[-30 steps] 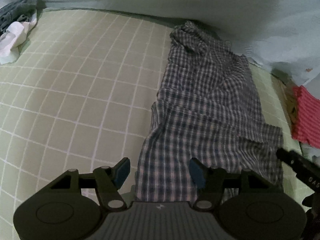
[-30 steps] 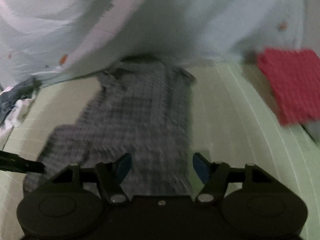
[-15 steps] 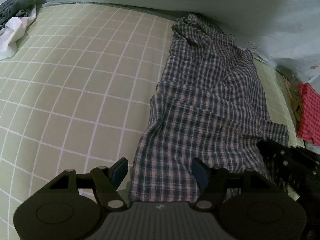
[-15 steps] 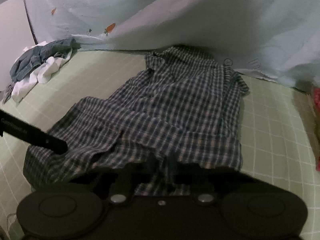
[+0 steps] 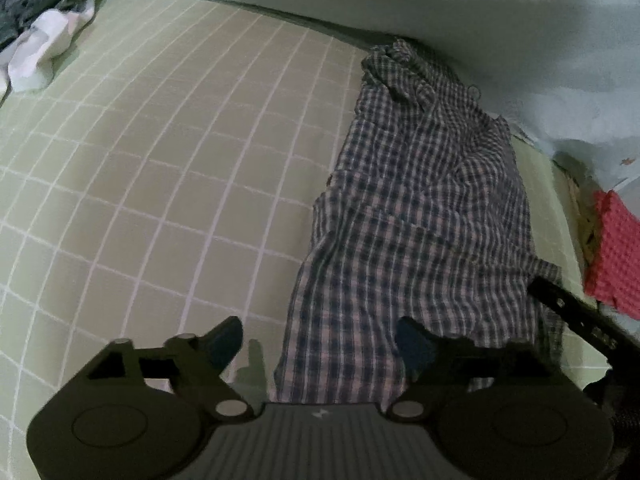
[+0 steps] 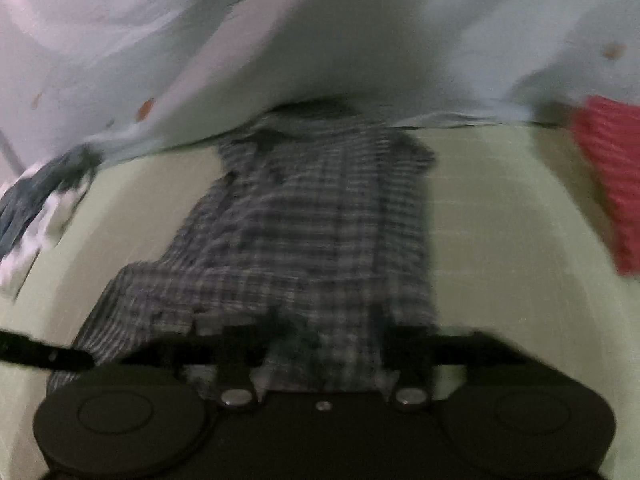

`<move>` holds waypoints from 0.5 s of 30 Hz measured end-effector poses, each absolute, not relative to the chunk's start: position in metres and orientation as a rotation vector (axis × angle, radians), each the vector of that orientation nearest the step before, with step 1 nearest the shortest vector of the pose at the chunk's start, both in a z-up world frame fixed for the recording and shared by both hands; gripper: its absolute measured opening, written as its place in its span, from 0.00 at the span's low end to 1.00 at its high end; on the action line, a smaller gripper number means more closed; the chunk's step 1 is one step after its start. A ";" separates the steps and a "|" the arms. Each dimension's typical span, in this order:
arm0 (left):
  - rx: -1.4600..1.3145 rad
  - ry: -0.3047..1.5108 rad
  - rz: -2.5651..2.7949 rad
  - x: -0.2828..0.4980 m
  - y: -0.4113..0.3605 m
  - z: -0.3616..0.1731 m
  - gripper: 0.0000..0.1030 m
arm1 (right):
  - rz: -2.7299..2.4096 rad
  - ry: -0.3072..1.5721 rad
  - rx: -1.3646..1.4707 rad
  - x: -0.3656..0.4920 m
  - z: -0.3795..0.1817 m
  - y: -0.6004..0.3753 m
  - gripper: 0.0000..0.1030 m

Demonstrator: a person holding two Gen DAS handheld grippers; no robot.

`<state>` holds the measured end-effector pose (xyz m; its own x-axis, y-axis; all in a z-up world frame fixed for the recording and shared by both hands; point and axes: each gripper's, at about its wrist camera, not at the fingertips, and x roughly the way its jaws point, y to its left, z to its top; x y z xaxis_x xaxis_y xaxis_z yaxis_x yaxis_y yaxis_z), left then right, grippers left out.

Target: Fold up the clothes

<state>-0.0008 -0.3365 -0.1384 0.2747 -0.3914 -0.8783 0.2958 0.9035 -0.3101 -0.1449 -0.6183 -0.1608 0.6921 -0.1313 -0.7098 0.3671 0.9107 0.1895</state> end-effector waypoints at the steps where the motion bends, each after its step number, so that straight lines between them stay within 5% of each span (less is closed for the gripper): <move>1: -0.108 1.218 -0.462 -0.002 -0.334 -0.139 0.84 | -0.313 0.770 0.363 -0.153 -0.161 -0.622 0.80; 15: -0.347 1.405 -0.529 -0.015 -0.315 -0.169 0.86 | -0.413 0.803 1.078 -0.240 -0.203 -0.661 0.87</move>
